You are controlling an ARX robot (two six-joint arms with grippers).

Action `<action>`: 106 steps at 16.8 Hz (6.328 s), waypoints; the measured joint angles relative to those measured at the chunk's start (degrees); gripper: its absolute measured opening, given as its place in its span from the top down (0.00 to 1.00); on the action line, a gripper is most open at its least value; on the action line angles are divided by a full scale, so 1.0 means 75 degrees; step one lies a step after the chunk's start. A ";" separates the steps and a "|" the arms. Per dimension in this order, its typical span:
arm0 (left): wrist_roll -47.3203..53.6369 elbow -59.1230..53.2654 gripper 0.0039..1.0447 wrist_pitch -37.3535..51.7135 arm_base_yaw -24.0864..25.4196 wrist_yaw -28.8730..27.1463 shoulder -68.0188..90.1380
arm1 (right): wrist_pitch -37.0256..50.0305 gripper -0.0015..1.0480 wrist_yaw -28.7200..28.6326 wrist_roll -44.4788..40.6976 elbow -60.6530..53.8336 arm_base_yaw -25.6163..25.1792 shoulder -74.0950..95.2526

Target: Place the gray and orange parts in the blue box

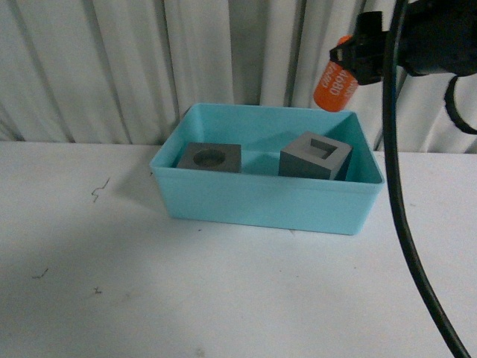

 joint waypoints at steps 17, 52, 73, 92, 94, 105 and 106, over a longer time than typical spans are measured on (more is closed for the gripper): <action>0.0000 0.0000 0.06 0.0003 0.0000 0.0000 0.0000 | -0.0446 0.55 0.1000 0.0638 0.1647 0.1285 0.2728; 0.0000 0.0000 0.06 0.0000 0.0000 0.0003 0.0000 | -0.3660 0.06 0.4071 0.4969 -0.6717 0.1244 -0.7813; 0.0000 0.0000 0.06 0.0003 0.0000 0.0000 0.0000 | -0.1947 0.98 0.2349 0.0819 -0.8947 -0.1434 -1.2884; 0.0000 0.0000 0.06 0.0003 0.0000 0.0000 0.0000 | -0.3692 0.48 0.2343 0.0801 -0.8944 -0.1434 -1.4548; 0.0000 0.0000 0.06 0.0003 0.0000 0.0000 0.0000 | -0.3695 0.33 0.2340 0.0801 -0.8944 -0.1434 -1.4548; 0.0000 0.0000 0.06 0.0003 0.0000 0.0000 0.0000 | -0.3692 0.06 0.2343 0.0801 -0.8944 -0.1434 -1.4548; 0.0000 0.0000 0.06 0.0003 0.0000 0.0000 0.0000 | -0.3692 0.06 0.2343 0.0801 -0.8944 -0.1434 -1.4548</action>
